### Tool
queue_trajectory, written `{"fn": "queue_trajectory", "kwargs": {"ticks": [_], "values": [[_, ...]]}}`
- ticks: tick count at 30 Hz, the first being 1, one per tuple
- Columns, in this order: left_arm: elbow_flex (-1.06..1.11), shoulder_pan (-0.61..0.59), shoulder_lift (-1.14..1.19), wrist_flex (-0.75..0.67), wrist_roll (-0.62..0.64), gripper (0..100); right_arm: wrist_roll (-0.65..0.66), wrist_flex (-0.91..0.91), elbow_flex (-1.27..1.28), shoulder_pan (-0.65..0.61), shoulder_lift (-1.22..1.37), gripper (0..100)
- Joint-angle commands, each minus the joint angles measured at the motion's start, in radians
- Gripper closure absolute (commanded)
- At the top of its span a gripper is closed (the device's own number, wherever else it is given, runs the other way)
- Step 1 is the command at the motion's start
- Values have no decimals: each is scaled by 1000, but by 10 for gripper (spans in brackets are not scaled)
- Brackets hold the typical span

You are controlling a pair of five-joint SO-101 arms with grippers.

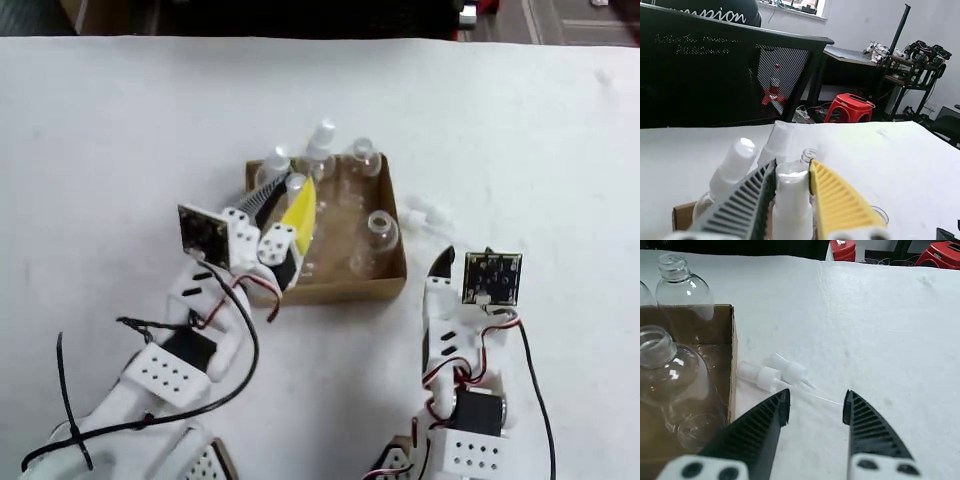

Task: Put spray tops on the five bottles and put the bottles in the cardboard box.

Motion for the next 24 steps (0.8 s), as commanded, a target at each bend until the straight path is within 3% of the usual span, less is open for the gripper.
{"fn": "queue_trajectory", "kwargs": {"ticks": [1,16,19,24], "values": [[3,19,2,-29,-44,978,0,4,6,-10,-4,843],[26,12,8,-29,-161,974,0,4,6,-10,-4,843],[26,12,4,-23,-153,915,0,4,6,-10,-4,843],[-5,13,2,137,-52,792,0,4,6,-10,-4,842]]}}
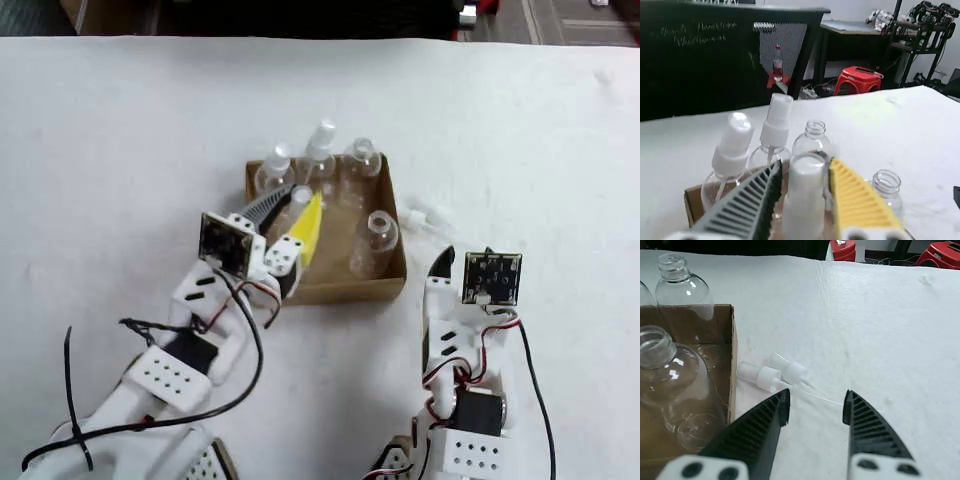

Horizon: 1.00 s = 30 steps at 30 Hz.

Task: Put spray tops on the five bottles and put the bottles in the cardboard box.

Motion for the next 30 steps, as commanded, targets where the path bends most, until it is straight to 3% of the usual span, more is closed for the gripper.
{"fn": "queue_trajectory", "kwargs": {"ticks": [1,6,17,23,30], "values": [[-52,2,-5,124,75,781,0,4,6,-10,-4,842],[-133,1,-5,236,81,782,0,2,6,-10,-4,842],[-227,1,-94,327,123,782,0,2,6,-10,-4,842],[-390,-47,-375,643,138,782,0,2,6,-10,-4,841],[-545,-202,-664,1019,140,782,0,4,6,-8,-5,841]]}}
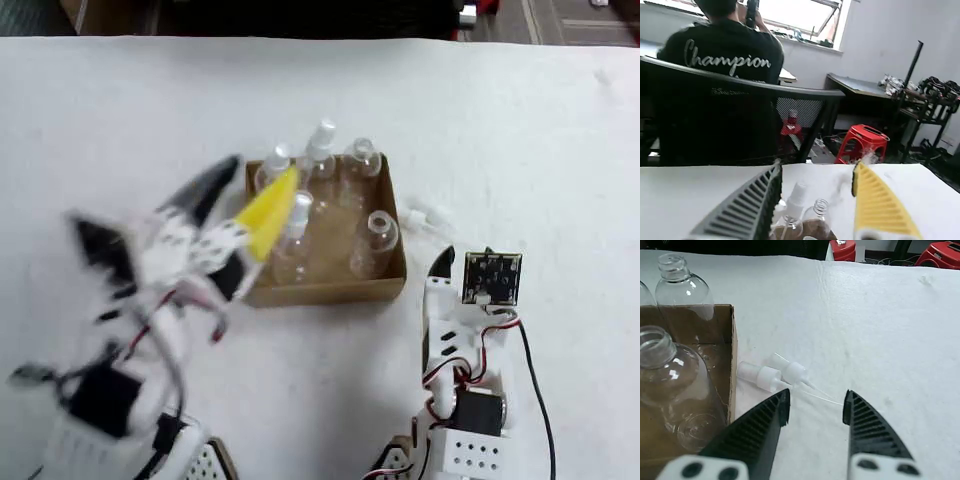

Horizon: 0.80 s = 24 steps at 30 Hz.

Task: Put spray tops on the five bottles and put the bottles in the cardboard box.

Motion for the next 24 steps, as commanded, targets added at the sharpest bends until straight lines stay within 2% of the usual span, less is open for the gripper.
{"fn": "queue_trajectory", "kwargs": {"ticks": [1,5,13,17,21,24], "values": [[-95,-110,-189,236,14,782,0,4,6,-8,-5,841],[-43,-193,-317,390,110,782,0,5,6,-8,-5,842],[178,-260,-334,394,117,782,-2,5,6,-2,-7,841],[275,-294,-323,267,115,782,-23,-50,6,64,-8,839],[365,-394,-323,158,115,782,-196,-99,6,180,-8,839],[405,-421,-323,124,115,782,-279,-119,6,219,-8,839]]}}
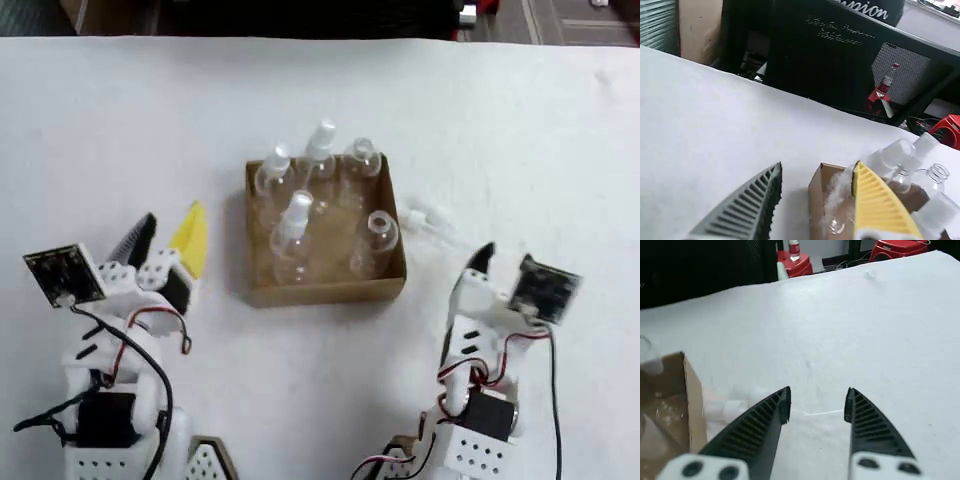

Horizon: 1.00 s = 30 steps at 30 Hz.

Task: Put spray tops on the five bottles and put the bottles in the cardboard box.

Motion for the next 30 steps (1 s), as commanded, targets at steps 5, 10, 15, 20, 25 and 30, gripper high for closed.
{"fn": "queue_trajectory", "kwargs": {"ticks": [5,10,15,20,25,30], "values": [[52,-44,-7,-72,8,782,-112,-47,6,58,-8,839],[64,-44,-8,-72,-52,782,-118,-47,6,77,-10,839],[84,-44,-8,-80,-153,806,-120,-48,6,137,-10,839],[89,-44,-8,-80,-158,834,-112,-39,6,76,-8,839],[89,-44,-8,-80,-152,849,-94,1,6,13,-8,839],[115,-44,-2,-140,-158,959,190,61,6,-96,-7,839]]}}
